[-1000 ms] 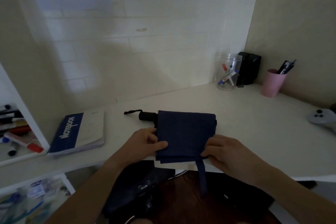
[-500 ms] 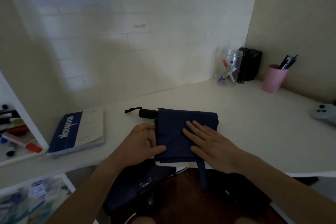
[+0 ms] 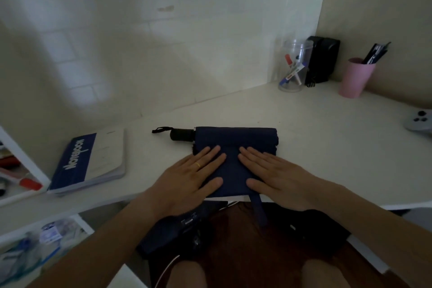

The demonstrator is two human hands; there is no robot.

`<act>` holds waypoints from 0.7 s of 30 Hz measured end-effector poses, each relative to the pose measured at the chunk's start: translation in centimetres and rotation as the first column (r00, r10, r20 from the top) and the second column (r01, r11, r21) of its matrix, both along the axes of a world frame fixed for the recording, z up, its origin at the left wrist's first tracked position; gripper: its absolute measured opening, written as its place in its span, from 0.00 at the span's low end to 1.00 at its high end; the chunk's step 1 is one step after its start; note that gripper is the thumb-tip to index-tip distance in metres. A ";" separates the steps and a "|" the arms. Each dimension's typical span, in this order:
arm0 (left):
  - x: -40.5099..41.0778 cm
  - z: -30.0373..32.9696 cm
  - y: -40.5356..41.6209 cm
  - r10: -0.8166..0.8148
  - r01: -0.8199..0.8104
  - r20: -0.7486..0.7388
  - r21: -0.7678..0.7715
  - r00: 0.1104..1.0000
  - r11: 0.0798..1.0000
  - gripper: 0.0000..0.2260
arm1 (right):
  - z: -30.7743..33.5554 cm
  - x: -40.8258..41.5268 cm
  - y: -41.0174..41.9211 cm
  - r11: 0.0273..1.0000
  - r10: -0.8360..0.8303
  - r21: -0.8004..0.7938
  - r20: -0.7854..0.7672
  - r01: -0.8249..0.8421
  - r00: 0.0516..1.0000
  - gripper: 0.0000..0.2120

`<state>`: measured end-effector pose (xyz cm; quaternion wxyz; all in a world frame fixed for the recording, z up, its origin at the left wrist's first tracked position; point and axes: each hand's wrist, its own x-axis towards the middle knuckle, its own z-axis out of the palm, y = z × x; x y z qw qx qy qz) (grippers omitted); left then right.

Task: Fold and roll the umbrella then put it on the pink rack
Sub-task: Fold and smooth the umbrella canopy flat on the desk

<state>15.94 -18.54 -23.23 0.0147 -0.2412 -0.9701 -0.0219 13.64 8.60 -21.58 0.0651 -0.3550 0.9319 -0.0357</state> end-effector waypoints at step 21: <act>1.4 0.4 -0.3 0.036 -0.034 -0.028 0.063 0.999 0.997 0.27 | 8.2 -9.6 -2.1 0.872 -0.284 -0.420 -0.016 0.252 0.959 0.02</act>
